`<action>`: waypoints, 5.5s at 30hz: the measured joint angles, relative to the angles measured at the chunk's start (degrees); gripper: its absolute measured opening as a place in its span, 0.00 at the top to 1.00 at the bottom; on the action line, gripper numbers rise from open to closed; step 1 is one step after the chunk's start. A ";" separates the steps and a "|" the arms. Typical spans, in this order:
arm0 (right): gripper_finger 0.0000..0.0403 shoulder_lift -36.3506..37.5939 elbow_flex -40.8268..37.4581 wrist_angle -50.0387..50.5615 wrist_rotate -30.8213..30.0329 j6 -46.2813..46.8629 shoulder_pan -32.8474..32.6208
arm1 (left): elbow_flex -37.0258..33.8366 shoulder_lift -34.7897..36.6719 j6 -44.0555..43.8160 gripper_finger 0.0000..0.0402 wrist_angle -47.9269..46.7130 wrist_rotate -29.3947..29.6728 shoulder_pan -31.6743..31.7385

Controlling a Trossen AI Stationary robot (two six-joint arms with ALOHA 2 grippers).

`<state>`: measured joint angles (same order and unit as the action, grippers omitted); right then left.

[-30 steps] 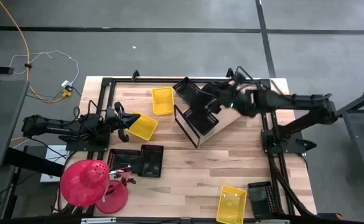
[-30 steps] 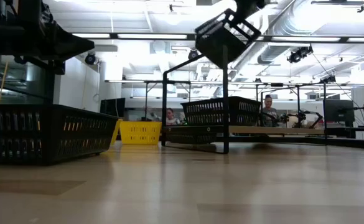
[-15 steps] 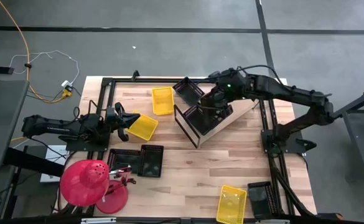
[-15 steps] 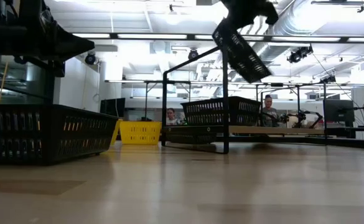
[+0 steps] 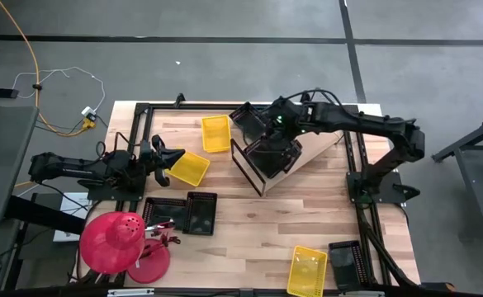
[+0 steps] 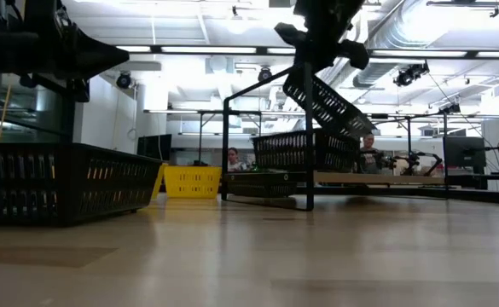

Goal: Stack baskets on shelf by color
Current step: Stack the black bin on top of the black bin on the shelf

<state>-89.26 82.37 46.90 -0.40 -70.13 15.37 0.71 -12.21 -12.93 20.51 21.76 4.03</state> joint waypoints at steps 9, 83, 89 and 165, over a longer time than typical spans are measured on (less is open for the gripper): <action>1.00 -2.92 0.00 -1.63 0.02 -0.43 -1.68 | -0.01 0.00 0.02 1.00 -0.04 0.11 0.00; 1.00 -4.71 4.00 4.68 -13.06 8.49 -6.68 | -0.02 0.00 -0.42 1.00 -1.01 -0.66 0.02; 1.00 -4.71 4.02 6.89 -12.44 4.34 -6.73 | -0.01 0.00 -0.42 1.00 -1.02 -0.57 0.02; 0.99 32.78 -31.56 5.00 -20.48 85.16 -5.59 | 0.00 0.00 1.57 1.00 -0.96 -0.57 0.02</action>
<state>-56.48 50.81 51.90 -20.88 15.03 9.78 0.71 -12.21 -11.35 19.55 21.19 4.05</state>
